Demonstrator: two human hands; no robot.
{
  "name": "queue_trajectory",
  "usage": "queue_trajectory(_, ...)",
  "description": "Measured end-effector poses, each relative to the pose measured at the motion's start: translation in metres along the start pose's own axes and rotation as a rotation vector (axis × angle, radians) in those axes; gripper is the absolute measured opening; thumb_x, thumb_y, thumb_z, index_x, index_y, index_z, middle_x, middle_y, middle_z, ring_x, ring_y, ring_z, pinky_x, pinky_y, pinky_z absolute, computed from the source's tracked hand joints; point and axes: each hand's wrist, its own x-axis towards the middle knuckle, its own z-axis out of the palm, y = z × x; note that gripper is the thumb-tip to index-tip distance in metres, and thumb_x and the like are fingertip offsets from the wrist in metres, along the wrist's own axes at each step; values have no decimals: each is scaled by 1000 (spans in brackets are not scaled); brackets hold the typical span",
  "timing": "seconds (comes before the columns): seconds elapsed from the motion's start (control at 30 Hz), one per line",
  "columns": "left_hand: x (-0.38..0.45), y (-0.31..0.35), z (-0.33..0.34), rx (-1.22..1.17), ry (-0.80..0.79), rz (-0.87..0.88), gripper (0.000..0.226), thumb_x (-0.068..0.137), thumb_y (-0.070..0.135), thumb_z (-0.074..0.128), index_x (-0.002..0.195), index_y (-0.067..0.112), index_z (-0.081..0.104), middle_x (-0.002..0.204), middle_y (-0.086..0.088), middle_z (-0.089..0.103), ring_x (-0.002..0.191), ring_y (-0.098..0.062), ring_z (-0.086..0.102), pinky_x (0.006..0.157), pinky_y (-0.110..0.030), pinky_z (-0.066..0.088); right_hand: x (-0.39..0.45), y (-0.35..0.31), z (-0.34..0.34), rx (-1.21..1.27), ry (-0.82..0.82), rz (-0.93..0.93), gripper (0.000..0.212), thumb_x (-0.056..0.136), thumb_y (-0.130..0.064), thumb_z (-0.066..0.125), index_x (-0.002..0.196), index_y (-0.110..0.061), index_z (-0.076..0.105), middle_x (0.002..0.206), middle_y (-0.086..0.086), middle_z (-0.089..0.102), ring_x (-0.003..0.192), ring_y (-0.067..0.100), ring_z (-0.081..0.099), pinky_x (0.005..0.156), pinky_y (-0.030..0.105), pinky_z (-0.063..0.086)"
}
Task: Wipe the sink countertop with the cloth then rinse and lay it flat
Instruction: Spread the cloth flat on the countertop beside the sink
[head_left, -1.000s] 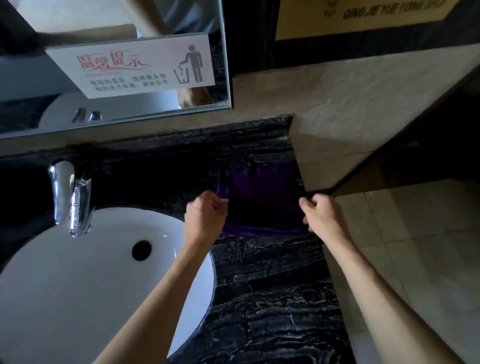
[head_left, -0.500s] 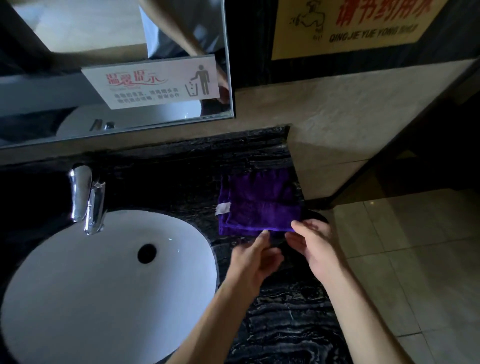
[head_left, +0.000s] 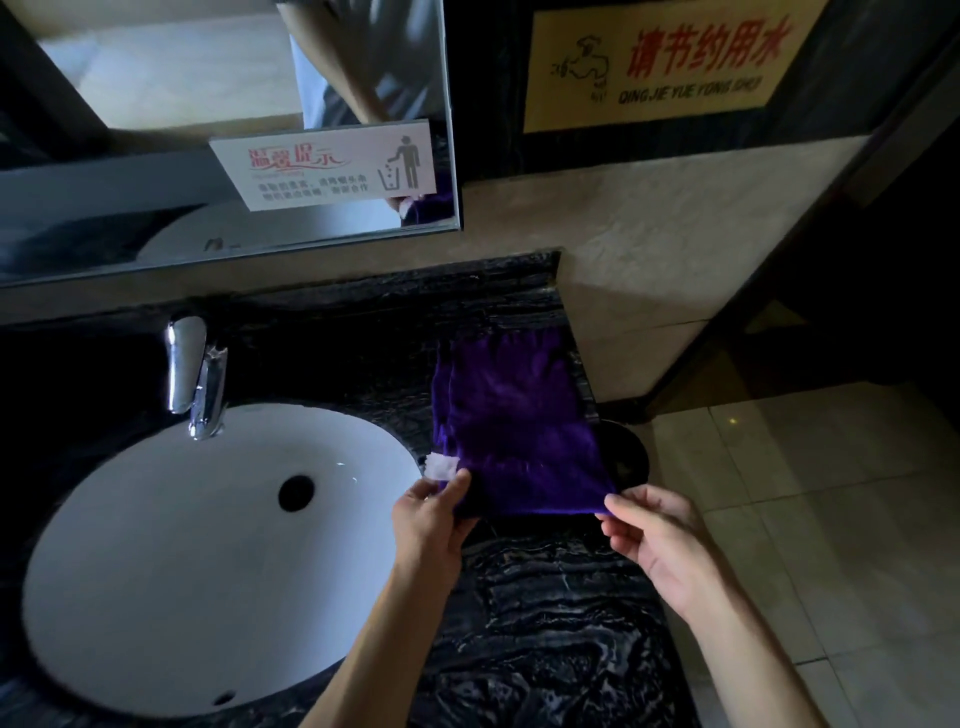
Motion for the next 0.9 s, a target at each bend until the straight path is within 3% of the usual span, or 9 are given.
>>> queue_trajectory(0.2,-43,-35,-51,447,13,157,15,85,-3,76,80,-9,63,83,-23,70,67,-29,74,55,-29,60,-30,28,-25,-242,14,5,17,93,4,66,80,-5,58,65,8,71,50,10,60,40,17,41)
queue_trajectory(0.43,-65,-67,-77,777,11,226,17,80,2,79,86,3,63,80,-15,71,61,-30,74,61,-50,63,-51,72,-46,-642,88,-18,10,98,1,59,94,8,54,68,15,59,32,1,44,36,15,31)
queue_trajectory(0.53,-73,-68,-82,916,-12,200,19,80,7,80,84,7,62,74,-10,70,51,-25,71,55,-44,62,-54,83,-53,-819,35,26,19,100,-6,59,87,-3,46,68,9,51,47,9,46,48,22,34)
queue_trajectory(0.6,-76,-64,-87,1041,-19,164,29,78,25,81,90,11,58,72,-10,71,51,-27,70,54,-43,61,-50,85,-56,-920,11,20,30,99,-15,63,80,-11,41,70,5,45,61,16,42,57,31,32)
queue_trajectory(0.67,-79,-58,-92,1356,116,226,43,78,51,71,91,16,50,76,-5,67,63,-30,66,55,-38,50,-43,81,-54,-993,100,-114,38,98,-22,66,72,-15,38,67,2,41,65,21,43,61,40,35)
queue_trajectory(0.73,-81,-57,-83,1477,277,470,35,88,47,61,87,17,42,81,-1,60,74,-26,54,57,-37,38,-39,70,-38,-1042,289,-364,28,99,-21,61,76,-13,48,67,4,50,67,25,50,61,42,38)
queue_trajectory(0.8,-82,-62,-62,1392,212,855,15,91,27,59,92,16,48,92,-3,60,86,-27,54,62,-40,44,-36,69,-14,-1042,395,-667,15,101,-19,55,97,-6,62,86,12,66,78,32,63,66,36,46)
queue_trajectory(0.83,-73,-72,-52,1415,127,989,12,92,22,58,101,14,55,103,-6,62,96,-31,57,71,-43,50,-31,74,-2,-1075,371,-787,25,101,-22,51,110,-4,65,103,16,70,92,34,67,75,35,52)
queue_trajectory(0.9,-50,-93,-38,1545,-19,1100,41,96,25,50,133,7,55,141,-16,55,134,-38,50,104,-46,47,-16,93,9,-1250,210,-934,46,103,-33,43,135,-4,59,141,18,60,127,33,59,101,41,50)
